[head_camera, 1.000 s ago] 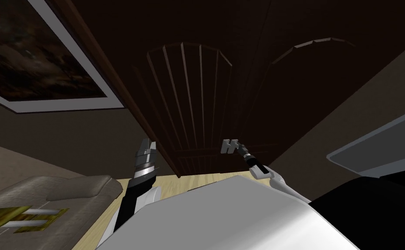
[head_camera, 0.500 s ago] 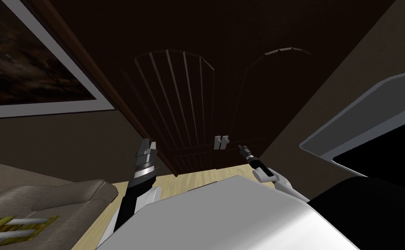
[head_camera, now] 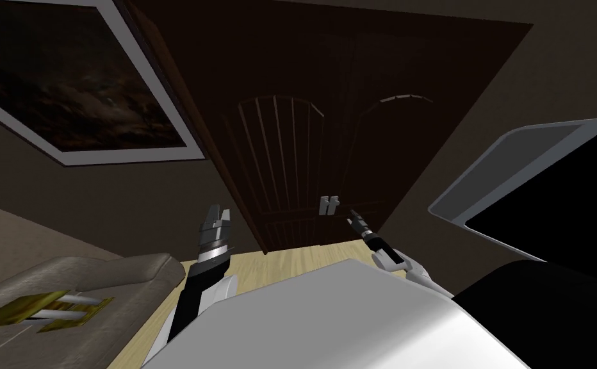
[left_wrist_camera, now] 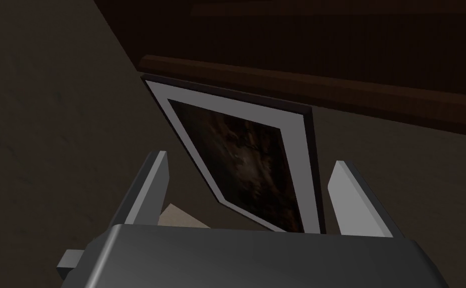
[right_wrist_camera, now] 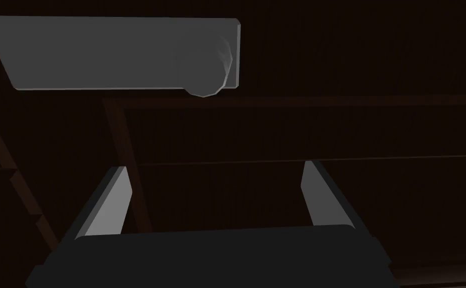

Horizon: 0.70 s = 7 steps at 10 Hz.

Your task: Pull the door open

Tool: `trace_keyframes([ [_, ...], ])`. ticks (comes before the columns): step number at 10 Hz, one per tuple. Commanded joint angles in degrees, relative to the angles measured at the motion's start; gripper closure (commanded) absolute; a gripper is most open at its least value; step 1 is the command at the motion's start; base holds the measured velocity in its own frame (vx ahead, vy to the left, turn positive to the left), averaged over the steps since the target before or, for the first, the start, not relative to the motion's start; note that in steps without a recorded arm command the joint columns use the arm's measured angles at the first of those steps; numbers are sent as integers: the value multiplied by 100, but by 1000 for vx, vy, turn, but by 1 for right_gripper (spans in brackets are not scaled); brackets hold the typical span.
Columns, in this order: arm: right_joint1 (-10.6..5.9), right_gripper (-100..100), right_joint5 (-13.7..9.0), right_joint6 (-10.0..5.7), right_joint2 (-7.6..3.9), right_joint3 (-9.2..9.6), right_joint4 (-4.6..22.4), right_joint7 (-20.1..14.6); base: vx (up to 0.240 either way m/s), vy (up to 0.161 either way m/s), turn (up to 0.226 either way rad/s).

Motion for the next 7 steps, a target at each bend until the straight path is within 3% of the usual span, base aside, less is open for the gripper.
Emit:
trace_keyframes([
  [1,37,-100,-19,31,-24,-106,123,12,-50,-80,-138],
  [5,68,-100,-47,107,-52,-339,398,46,8,-170,-97],
  [7,-14,-100,-35,156,-11,-440,534,76,129,-154,-15],
])
